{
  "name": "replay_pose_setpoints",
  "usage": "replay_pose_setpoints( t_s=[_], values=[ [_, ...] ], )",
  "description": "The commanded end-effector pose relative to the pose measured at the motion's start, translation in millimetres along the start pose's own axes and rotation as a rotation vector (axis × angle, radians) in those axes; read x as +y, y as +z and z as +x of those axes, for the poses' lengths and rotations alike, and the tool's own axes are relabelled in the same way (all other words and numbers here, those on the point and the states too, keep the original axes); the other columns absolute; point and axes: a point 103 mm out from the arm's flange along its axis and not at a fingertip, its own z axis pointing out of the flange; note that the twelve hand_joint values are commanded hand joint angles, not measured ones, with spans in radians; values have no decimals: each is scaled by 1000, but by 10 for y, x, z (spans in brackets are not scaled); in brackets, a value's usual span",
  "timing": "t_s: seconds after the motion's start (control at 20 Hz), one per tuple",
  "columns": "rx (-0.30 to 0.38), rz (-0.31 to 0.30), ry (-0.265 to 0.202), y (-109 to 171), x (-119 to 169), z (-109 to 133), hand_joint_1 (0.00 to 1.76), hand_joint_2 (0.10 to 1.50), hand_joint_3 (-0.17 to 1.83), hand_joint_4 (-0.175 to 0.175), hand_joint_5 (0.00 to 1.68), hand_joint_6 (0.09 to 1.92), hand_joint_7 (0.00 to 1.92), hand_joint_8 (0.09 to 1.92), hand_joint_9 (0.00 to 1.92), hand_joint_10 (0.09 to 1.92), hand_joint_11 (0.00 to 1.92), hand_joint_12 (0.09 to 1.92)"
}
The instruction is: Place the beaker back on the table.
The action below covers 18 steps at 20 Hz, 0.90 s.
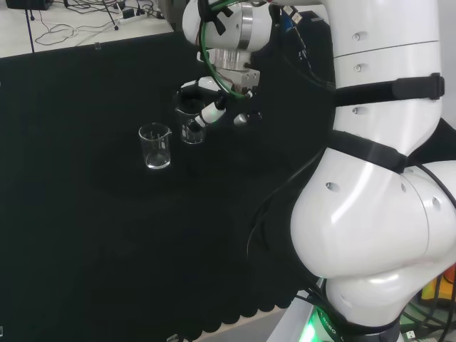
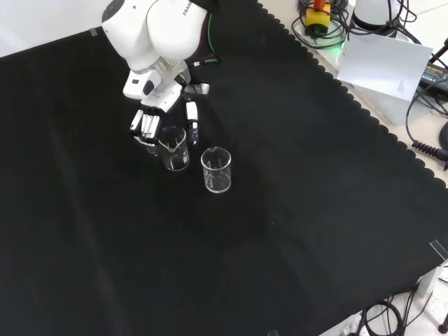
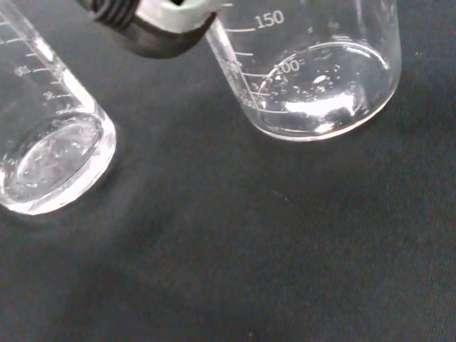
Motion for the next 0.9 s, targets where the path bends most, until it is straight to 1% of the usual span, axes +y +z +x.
replay_pose_setpoints(
  t_s=[0.05, 0.2, 0.35, 0.65, 0.9],
  values=[
    [-50, 28, 2, -98, -121, 20, 822, 824, -175, -20, 361, 472, 458, 714, 508, 650, 111, 1396],
    [-64, 20, 25, -210, -190, 42, 813, 821, -175, -20, 363, 435, 439, 707, 478, 654, 80, 1404],
    [-93, 6, 52, -411, -283, 81, 799, 820, -175, -21, 365, 404, 424, 703, 457, 657, 46, 1417],
    [-144, -27, 83, -824, -501, 218, 789, 825, -174, -23, 370, 378, 416, 701, 444, 658, 27, 1427],
    [-163, -35, 111, -1039, -714, 321, 786, 836, -174, -25, 382, 351, 411, 698, 435, 660, 16, 1435]
  ],
)
